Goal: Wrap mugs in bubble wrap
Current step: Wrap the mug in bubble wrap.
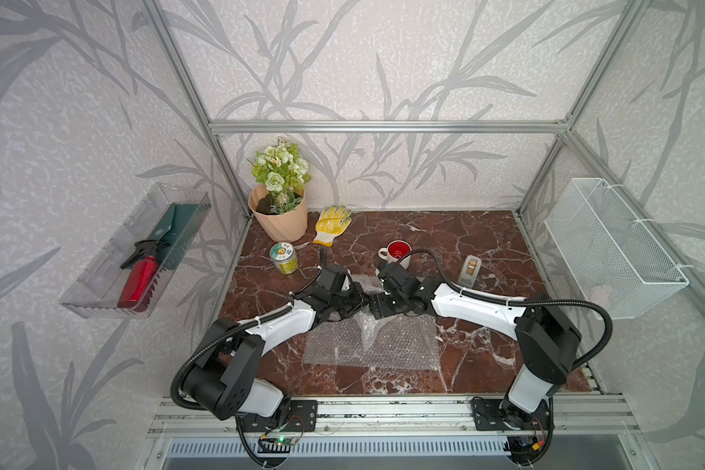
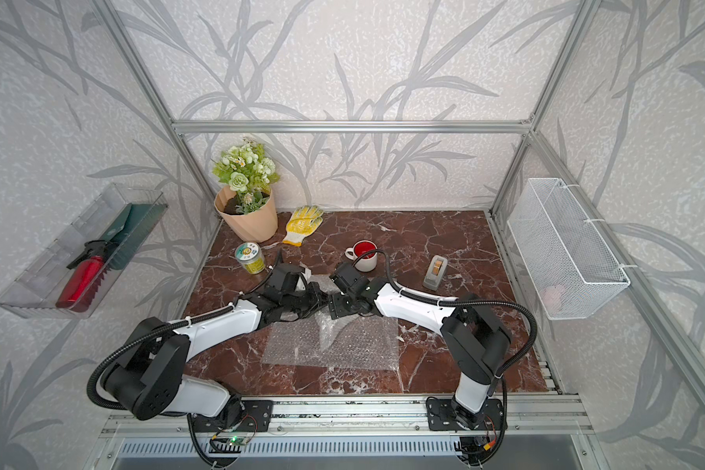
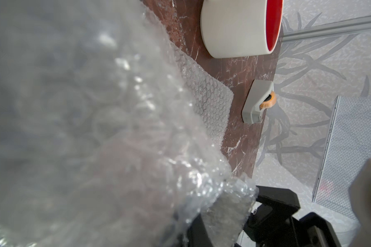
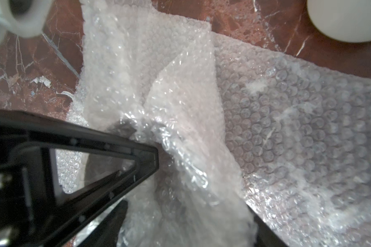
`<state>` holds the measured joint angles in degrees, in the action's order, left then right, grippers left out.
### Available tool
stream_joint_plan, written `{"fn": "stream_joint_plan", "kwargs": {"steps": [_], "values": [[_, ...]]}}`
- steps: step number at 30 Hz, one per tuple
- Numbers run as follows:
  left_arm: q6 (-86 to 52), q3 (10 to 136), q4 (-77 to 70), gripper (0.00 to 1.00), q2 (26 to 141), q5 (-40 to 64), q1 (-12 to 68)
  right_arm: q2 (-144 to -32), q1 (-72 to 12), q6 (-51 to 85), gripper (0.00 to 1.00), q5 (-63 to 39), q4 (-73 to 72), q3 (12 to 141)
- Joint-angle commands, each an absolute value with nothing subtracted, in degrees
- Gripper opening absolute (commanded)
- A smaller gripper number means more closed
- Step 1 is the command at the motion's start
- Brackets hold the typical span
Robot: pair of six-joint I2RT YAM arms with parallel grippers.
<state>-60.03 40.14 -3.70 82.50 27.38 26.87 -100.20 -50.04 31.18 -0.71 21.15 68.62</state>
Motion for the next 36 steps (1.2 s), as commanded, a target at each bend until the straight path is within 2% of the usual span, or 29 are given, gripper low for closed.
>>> {"fn": "stream_joint_plan", "kwargs": {"steps": [1, 5, 6, 11, 13, 15, 19, 23, 26, 29, 30, 34, 36], "values": [[-55.63, 43.95, 0.38, 0.18, 78.78, 26.99, 24.41, -102.86, -50.01, 29.41, 0.72, 0.09, 25.68, 69.30], [-48.86, 45.49, 8.69, 0.21, 72.79, 22.61, 21.32, -103.62, -50.01, 28.58, 0.71, -0.61, 26.31, 69.94], [-47.92, 44.80, 9.19, 0.26, 70.92, 20.48, 20.59, -103.78, -49.97, 28.42, 0.71, -0.72, 26.45, 69.99], [-43.51, 44.88, 15.75, 0.65, 68.11, 15.46, 14.71, -103.93, -50.01, 25.98, 0.70, -2.00, 26.47, 70.64], [-42.31, 45.58, 15.56, 0.75, 70.83, 16.78, 12.62, -104.19, -50.01, 25.02, 0.70, -1.79, 27.08, 71.24], [-42.31, 46.32, 13.01, 0.79, 74.74, 20.56, 10.80, -104.48, -50.01, 24.57, 0.70, -1.67, 27.63, 71.76], [-43.57, 50.16, 7.05, 0.80, 84.42, 27.24, 7.93, -104.68, -50.01, 24.64, 0.70, -1.90, 27.87, 72.16], [-41.95, 58.93, 10.40, 0.81, 93.37, 29.49, 7.73, -104.79, -50.01, 24.87, 0.70, -1.93, 27.77, 72.16], [-43.34, 62.18, 9.37, 0.85, 97.87, 31.08, 7.83, -105.02, -50.01, 25.36, 0.71, -1.76, 27.40, 71.87], [-43.22, 65.12, 10.65, 0.86, 101.08, 30.76, 7.83, -105.46, -50.01, 25.67, 0.71, -2.16, 27.23, 72.05], [-42.75, 66.52, 12.93, 0.84, 102.29, 30.28, 7.82, -105.60, -50.00, 25.83, 0.71, -2.32, 27.18, 72.14], [-40.25, 69.61, 19.60, 0.62, 104.85, 27.87, 7.82, -105.83, -50.01, 25.82, 0.71, -2.57, 27.74, 72.83], [-39.28, 69.84, 21.41, 0.54, 104.91, 26.17, 7.82, -105.82, -50.01, 25.70, 0.71, -2.38, 27.93, 72.95]]}}
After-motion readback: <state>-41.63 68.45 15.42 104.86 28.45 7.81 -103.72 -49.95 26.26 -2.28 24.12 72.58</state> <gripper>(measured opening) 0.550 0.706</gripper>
